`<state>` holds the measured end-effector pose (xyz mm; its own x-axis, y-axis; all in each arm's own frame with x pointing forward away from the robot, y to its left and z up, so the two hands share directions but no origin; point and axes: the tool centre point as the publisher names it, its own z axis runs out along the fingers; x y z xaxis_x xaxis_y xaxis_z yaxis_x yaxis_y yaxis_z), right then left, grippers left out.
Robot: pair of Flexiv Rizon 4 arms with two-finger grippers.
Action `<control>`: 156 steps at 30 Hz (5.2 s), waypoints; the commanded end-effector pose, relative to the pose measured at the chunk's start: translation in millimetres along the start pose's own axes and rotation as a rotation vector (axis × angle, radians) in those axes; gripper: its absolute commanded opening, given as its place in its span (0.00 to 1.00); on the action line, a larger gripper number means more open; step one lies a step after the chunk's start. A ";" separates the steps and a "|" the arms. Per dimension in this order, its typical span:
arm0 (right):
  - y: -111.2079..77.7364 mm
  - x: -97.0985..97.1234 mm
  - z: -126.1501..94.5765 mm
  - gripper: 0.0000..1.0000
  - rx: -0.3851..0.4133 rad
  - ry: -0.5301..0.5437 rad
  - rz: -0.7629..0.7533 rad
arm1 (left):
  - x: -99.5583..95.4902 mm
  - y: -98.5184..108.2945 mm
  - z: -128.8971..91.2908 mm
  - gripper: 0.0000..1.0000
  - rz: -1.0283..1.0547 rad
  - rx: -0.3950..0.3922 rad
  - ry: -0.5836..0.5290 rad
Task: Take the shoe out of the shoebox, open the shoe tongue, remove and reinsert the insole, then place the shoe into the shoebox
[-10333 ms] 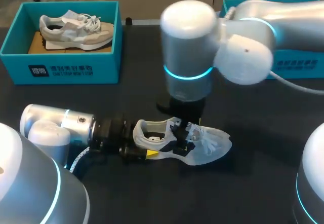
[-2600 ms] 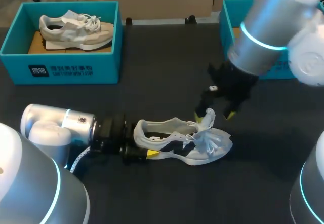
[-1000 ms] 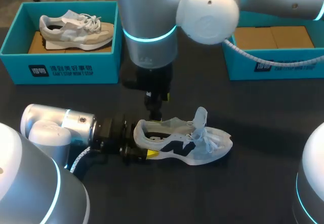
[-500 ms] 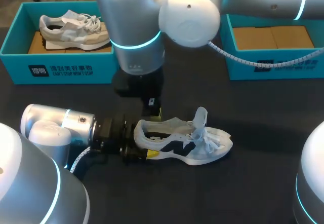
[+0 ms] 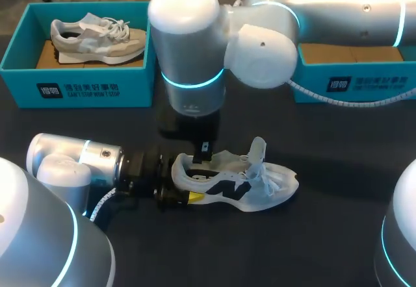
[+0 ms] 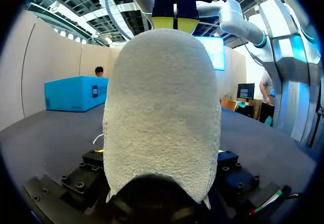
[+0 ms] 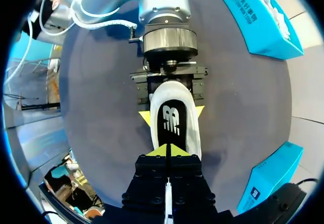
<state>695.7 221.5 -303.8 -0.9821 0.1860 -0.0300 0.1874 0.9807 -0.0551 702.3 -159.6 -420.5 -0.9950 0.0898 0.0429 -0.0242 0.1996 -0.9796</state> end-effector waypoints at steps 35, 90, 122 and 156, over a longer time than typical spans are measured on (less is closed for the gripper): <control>-20.1 -18.3 88.2 0.00 -0.026 0.021 -0.050 | -0.6 6.7 -0.6 0.00 0.000 0.000 -0.001; -35.9 11.4 133.0 0.38 -0.004 0.232 0.019 | -0.6 6.7 -0.6 0.00 0.000 0.000 -0.001; -35.9 18.8 107.3 0.46 -0.033 0.055 0.049 | -0.6 6.7 -0.6 0.00 0.000 0.000 -0.001; -49.0 28.3 68.1 0.00 -0.127 -0.010 0.094 | -0.6 6.7 -0.6 0.00 0.000 0.000 -0.001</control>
<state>675.3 185.2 -388.1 -0.9613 0.2754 -0.0050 0.2750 0.9607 0.0366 699.2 -157.1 -420.2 -0.9948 0.0930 0.0421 -0.0229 0.1988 -0.9798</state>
